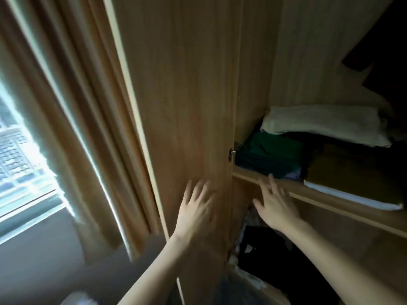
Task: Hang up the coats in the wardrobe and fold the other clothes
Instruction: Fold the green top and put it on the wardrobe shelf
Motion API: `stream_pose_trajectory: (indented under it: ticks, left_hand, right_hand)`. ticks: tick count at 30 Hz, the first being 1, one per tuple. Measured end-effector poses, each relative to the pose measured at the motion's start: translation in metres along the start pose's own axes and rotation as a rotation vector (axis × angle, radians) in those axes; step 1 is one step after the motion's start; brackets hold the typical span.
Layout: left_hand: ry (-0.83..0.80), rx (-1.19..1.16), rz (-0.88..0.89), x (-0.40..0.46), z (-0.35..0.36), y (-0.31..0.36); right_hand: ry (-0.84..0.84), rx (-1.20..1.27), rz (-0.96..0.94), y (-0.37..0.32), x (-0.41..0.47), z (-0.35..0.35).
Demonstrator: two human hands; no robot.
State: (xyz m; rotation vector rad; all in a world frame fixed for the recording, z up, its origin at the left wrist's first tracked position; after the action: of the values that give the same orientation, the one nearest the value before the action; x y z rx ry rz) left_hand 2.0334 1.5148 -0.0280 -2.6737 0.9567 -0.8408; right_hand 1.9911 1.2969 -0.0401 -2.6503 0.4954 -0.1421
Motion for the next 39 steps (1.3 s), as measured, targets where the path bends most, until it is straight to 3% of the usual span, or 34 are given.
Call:
stream_pose_trajectory:
  ticks: [3, 11, 14, 18, 21, 25, 30, 39]
  left_hand:
    - [0.120, 0.020, -0.053, -0.006, -0.026, -0.036]
    - [0.660, -0.038, -0.125, -0.019, -0.078, -0.133]
    - [0.649, -0.039, -0.076, -0.004, -0.079, -0.156]
    - [0.561, 0.004, 0.150, 0.015, -0.070, -0.138]
    - [0.536, -0.057, 0.157, 0.019, -0.072, -0.125]
    - [0.634, -0.125, 0.204, 0.015, -0.085, -0.109]
    - [0.556, -0.194, 0.273, 0.011, -0.111, -0.049]
    - [0.617, -0.182, 0.601, 0.050, -0.153, 0.097]
  right_hand:
    - [0.010, 0.011, -0.027, -0.027, -0.011, 0.003]
    - [0.046, 0.056, -0.003, -0.091, -0.019, 0.017]
    - [0.089, 0.040, -0.014, -0.115, -0.027, 0.021]
    - [0.184, -0.001, 0.031, -0.121, -0.051, 0.010]
    - [0.254, -0.058, 0.094, -0.098, -0.081, -0.016]
    - [0.355, -0.110, 0.230, -0.051, -0.130, -0.060]
    - [0.490, -0.184, 0.410, -0.001, -0.204, -0.097]
    - [0.804, -0.330, 0.845, 0.093, -0.383, -0.186]
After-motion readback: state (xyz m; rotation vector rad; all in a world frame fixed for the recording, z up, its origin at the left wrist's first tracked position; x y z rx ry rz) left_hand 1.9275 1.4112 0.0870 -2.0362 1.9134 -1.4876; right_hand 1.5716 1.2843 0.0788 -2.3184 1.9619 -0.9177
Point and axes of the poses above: each hand's wrist, its own x-axis towards the middle knuckle, its own z-axis out of the palm, y = z × x, the point moved 5 cm from there along x, towards the middle knuckle, and after that the axes turned 15 degrees about x, right-handed, at the moved point
